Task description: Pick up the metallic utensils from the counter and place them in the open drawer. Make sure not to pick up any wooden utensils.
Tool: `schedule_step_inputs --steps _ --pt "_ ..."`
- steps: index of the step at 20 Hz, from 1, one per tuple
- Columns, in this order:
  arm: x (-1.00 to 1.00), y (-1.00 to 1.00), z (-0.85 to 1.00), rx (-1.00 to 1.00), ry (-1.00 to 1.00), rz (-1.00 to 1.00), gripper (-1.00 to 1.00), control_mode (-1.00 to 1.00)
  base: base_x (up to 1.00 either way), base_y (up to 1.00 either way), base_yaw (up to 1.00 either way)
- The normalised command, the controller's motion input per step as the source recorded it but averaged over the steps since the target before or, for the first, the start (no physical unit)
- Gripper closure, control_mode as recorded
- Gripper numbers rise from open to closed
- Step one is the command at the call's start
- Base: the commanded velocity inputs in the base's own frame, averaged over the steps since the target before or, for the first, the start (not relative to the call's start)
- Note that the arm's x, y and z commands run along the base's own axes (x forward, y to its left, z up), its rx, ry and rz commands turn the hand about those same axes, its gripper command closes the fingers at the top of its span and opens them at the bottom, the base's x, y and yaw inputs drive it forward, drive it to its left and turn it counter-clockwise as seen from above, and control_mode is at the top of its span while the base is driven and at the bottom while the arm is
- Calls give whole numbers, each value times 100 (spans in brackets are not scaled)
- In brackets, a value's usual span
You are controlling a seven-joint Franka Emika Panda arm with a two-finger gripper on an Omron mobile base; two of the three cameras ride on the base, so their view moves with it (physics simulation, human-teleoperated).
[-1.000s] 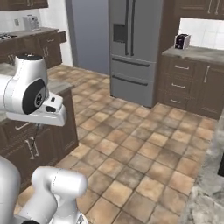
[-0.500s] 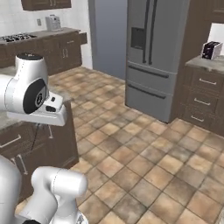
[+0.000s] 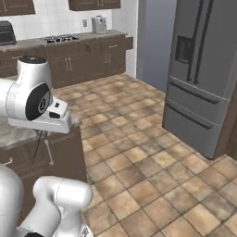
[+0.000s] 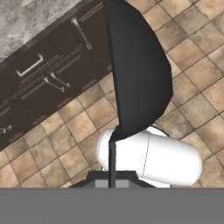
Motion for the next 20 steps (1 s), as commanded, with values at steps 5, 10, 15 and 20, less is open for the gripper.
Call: schedule_step_inputs --steps 5,10,15,20 --pt "0 0 0 0 0 0 100 100 100 -28 51" --pt "0 0 0 0 0 0 100 100 100 -75 26" --pt "0 0 0 0 0 0 100 100 57 -99 8" --pt "0 0 0 0 0 0 100 100 82 -81 19"
